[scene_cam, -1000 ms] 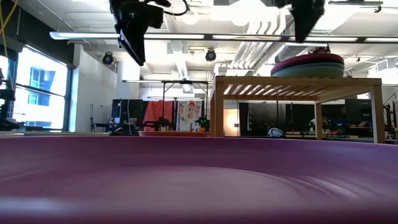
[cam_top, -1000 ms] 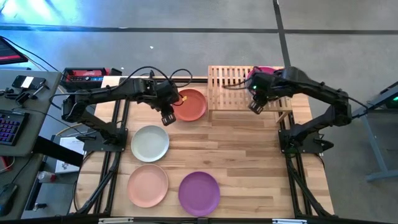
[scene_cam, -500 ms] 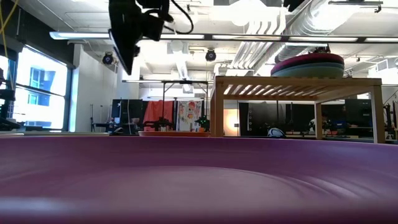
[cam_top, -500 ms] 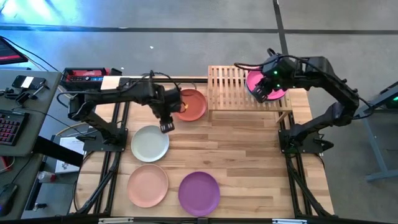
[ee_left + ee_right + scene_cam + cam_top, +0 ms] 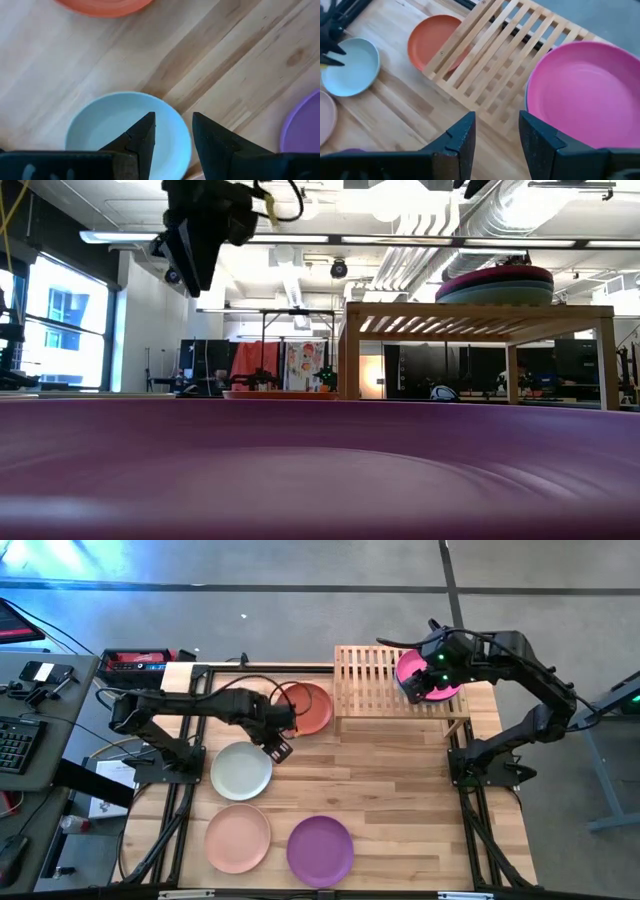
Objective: Place and stack plates onto a shelf
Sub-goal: Put the white plate on the shelf
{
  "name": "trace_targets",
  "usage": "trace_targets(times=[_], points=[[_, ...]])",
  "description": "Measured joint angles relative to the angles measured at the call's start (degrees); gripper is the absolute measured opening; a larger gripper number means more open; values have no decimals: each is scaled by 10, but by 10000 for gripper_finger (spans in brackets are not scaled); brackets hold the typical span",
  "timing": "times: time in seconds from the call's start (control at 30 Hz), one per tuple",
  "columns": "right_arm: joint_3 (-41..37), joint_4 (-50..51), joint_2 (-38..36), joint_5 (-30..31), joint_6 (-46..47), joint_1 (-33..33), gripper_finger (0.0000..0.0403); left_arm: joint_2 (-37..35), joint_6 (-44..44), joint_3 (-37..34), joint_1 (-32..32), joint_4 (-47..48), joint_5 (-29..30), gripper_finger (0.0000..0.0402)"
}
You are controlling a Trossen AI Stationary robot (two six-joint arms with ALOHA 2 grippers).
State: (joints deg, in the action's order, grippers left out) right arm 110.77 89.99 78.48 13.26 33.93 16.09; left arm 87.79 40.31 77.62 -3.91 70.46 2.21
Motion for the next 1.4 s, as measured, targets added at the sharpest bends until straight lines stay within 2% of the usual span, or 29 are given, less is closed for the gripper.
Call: trace_targets(times=[0.43,0.63,1.03,1.4], points=[[-1,0,0,-3,23,0,126,0,205,0,129,0,81,119],[-1,0,0,-22,22,-2,126,34,281,1,177,2,106,119],[-1,0,0,-21,22,-70,126,158,287,0,191,3,60,119],[-1,0,0,0,23,-131,126,219,291,0,191,5,57,119]])
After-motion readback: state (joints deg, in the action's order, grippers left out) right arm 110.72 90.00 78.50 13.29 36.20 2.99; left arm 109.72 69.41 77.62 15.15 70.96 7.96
